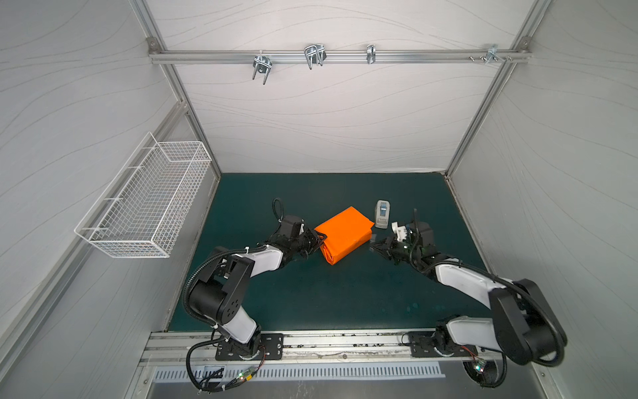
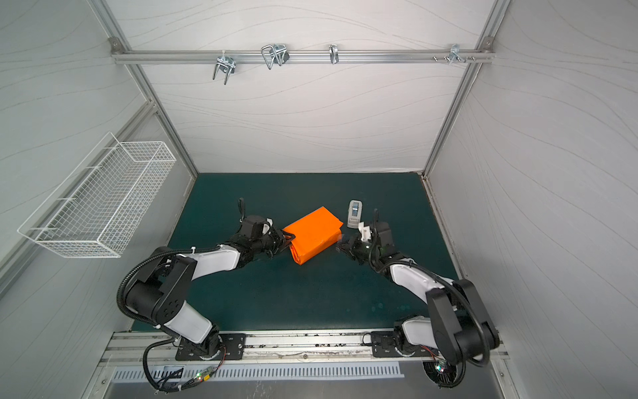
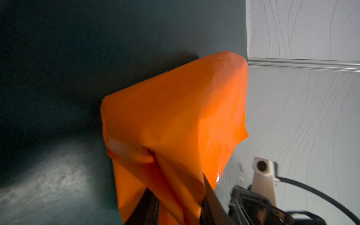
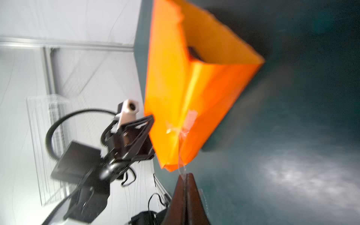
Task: Wrap a gift box in wrapping paper
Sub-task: Tear off the tape with the cutter, then rotate the gift box at the center of the table.
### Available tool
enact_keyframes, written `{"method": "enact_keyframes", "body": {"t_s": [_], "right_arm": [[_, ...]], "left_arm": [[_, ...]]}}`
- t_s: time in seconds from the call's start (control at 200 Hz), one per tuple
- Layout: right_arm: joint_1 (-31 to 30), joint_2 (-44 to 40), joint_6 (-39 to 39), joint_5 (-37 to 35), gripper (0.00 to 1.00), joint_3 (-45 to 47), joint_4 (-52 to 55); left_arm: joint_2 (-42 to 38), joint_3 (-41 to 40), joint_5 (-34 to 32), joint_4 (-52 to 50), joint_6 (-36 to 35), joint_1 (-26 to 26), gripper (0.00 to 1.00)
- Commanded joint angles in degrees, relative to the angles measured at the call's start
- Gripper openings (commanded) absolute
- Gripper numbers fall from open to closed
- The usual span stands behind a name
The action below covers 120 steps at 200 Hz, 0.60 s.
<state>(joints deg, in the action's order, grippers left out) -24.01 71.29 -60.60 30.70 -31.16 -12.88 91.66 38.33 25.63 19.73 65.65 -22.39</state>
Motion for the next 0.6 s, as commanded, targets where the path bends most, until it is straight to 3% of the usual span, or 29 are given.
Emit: {"method": "enact_keyframes", "body": {"t_s": [0.0, 0.225, 0.33, 0.5, 0.595], "right_arm": [[-4.55, -0.40, 5.76, -1.65, 0.00, -6.00, 14.36], [-10.19, 13.98, 24.22, 10.47, 0.00, -26.29, 32.38], [-13.09, 20.09, 33.82, 11.86, 0.00, -34.62, 42.78], [-14.30, 20.34, 39.46, 15.19, 0.00, -36.86, 45.50], [-14.47, 21.12, 45.34, 15.91, 0.00, -39.74, 52.25]], "left_arm": [[1.20, -0.84, -0.15, -1.50, 0.08, 0.02, 0.32], [1.51, -0.26, -0.27, -1.71, 0.14, 0.02, 0.32], [1.51, -0.45, -0.28, -1.36, 0.48, -0.01, 0.32], [1.59, -0.28, -0.10, -1.25, 0.62, 0.05, 0.32], [1.94, -0.17, 0.17, -0.94, 0.77, 0.02, 0.32]]}}
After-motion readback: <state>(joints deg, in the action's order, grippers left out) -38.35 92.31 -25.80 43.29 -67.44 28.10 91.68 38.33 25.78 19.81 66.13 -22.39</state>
